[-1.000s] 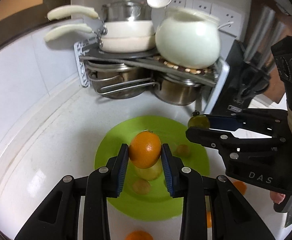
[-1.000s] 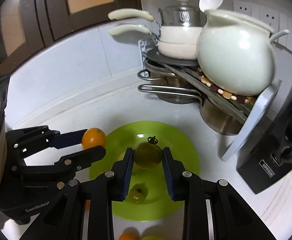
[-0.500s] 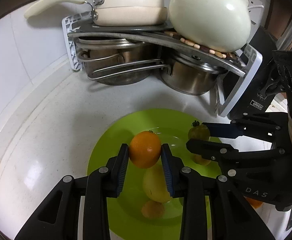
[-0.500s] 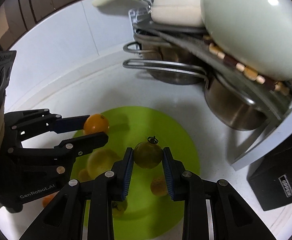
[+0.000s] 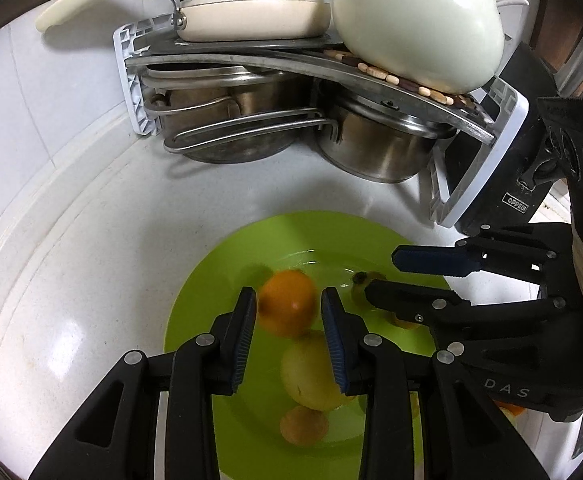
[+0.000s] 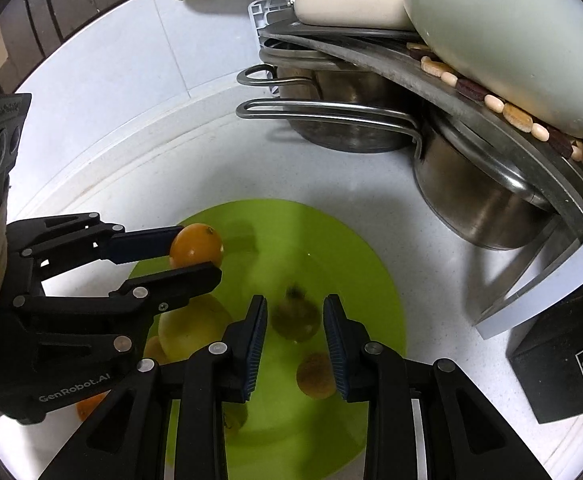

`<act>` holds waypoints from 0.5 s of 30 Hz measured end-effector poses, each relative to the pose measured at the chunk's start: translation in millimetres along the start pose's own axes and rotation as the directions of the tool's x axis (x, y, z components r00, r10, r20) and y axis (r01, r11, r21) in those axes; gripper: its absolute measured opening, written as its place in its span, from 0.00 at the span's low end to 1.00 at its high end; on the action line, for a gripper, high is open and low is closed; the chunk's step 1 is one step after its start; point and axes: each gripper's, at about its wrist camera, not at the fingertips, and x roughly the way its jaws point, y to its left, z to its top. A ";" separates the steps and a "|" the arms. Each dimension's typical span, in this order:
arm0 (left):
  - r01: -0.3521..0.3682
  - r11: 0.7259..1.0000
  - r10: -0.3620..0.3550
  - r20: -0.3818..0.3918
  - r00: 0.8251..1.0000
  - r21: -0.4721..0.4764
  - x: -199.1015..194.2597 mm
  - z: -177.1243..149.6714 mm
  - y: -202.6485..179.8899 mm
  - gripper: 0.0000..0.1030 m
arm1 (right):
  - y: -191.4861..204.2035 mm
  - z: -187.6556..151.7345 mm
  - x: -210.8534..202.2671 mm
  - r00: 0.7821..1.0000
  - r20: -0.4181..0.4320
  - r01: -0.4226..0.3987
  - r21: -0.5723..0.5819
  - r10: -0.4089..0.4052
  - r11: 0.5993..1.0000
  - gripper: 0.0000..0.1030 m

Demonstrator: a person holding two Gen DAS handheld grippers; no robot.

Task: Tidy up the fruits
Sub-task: 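Carry the orange and green tomato over the green plate and open both tools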

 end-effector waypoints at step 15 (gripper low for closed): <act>-0.094 0.996 0.093 0.121 0.988 -0.001 -68.1 -14.2 -17.9 0.57 | 7.5 -15.0 -54.4 0.994 0.103 0.021 -0.001 -0.021 1.000 0.38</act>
